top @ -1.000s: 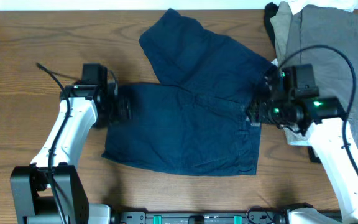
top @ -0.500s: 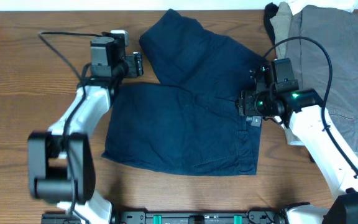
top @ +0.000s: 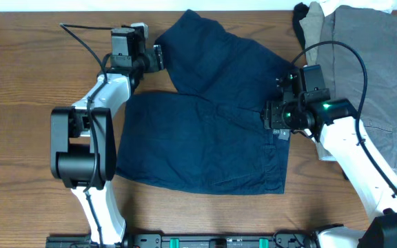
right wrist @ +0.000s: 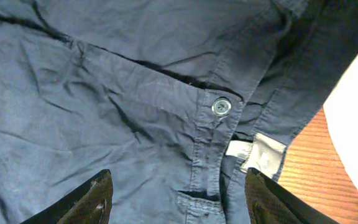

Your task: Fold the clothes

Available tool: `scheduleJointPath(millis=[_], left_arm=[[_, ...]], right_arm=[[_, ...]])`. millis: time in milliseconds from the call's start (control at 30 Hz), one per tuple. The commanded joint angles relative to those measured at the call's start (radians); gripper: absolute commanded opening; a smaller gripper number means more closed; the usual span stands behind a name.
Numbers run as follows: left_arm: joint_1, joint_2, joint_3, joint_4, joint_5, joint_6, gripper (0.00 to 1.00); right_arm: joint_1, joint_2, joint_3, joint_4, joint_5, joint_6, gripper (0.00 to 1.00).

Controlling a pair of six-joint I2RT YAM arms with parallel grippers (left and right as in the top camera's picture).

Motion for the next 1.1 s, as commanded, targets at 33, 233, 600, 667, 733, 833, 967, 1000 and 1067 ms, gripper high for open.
scheduleJointPath(millis=[33,233,600,667,733,833,967,1000,1067], left_arm=[[0.000,0.056,0.017,0.035,0.037,-0.159,0.63],[0.000,0.078,0.017,0.076,0.041,-0.185,0.61],[0.000,0.080,0.017,0.113,-0.016,-0.180,0.62],[0.000,0.080,0.018,0.113,-0.032,-0.175,0.62],[0.000,0.080,0.026,0.113,-0.035,-0.158,0.62],[0.000,0.080,0.045,0.106,-0.034,-0.142,0.62],[0.000,0.084,0.074,0.069,-0.043,-0.115,0.62],[0.000,0.087,0.082,0.057,-0.052,-0.111,0.62],[0.000,0.100,0.099,0.040,-0.053,-0.097,0.62]], right_arm=[[0.016,0.001,0.010,0.000,0.008,0.003,0.66],[0.017,0.001,0.010,-0.002,0.008,0.003,0.66],[0.017,0.001,0.010,-0.005,0.008,0.003,0.66],[0.016,0.001,0.010,-0.005,0.009,0.003,0.66],[0.016,0.001,0.010,-0.004,0.008,0.003,0.66],[0.016,0.001,0.010,-0.004,0.009,0.003,0.66],[0.016,0.001,0.010,-0.004,0.009,0.003,0.67],[0.016,0.001,0.010,-0.003,0.009,0.003,0.67],[0.016,0.001,0.010,0.000,0.009,0.003,0.67]])
